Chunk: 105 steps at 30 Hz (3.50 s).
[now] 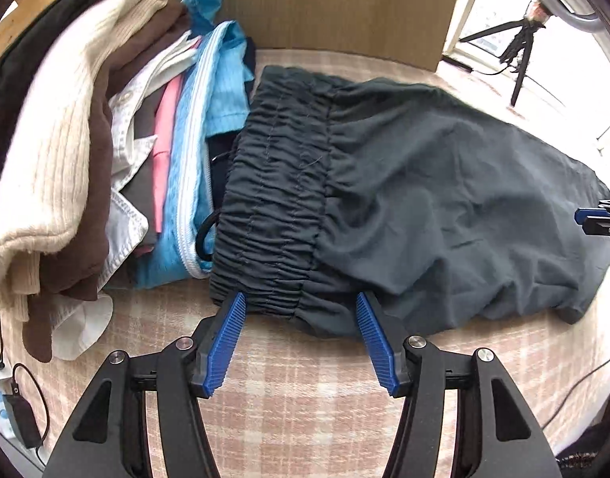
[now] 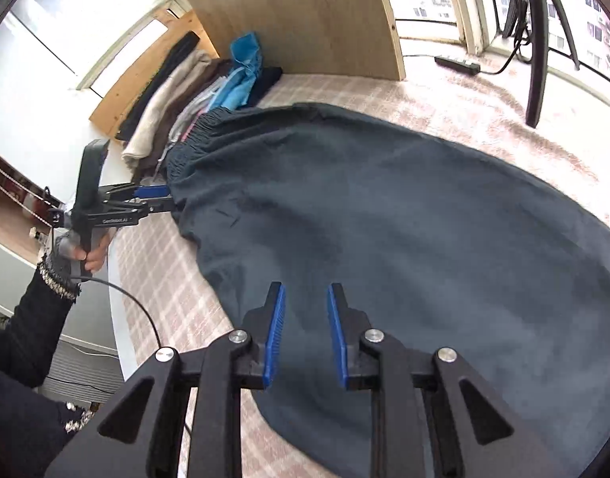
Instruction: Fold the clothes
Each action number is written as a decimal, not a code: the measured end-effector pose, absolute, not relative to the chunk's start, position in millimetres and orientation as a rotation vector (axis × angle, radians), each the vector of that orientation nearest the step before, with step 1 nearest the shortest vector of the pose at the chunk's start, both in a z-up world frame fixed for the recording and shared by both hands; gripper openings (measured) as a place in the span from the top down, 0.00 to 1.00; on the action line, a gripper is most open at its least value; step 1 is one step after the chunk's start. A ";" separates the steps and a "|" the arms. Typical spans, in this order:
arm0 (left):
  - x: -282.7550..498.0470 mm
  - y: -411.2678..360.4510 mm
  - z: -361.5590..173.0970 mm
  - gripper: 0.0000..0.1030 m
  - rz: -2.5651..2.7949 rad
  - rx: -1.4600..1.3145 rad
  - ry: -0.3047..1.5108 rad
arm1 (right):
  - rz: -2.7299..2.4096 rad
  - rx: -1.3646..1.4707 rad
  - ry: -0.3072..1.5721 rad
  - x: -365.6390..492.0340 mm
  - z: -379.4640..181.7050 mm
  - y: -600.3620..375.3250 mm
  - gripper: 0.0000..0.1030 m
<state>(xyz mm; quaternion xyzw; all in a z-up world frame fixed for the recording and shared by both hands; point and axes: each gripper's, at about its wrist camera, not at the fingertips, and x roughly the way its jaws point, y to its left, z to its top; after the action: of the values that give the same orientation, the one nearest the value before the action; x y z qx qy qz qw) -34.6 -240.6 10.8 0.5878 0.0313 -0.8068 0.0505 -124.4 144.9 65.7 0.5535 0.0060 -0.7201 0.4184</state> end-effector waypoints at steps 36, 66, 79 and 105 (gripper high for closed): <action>-80.4 89.1 87.8 0.45 -2.814 2.002 -0.540 | -3.296 1.635 -0.296 -21.1 114.3 574.9 0.54; -69.0 72.1 92.5 0.45 -2.740 2.022 -0.479 | -2.605 1.181 -1.467 -42.3 11.7 692.3 0.82; -1.6 -115.1 152.4 0.45 -2.687 1.705 -0.138 | -2.869 0.962 -1.056 -56.2 147.2 590.2 0.96; 90.0 -352.9 106.9 0.45 -2.792 1.667 0.209 | -2.288 1.002 0.612 -18.5 119.5 -128.4 0.71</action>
<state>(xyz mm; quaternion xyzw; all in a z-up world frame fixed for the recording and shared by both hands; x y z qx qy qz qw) 90.0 -352.9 106.9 0.5108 0.0640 -0.8553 -0.0585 -18.5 -128.4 119.5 0.3738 0.2282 -0.8539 0.2812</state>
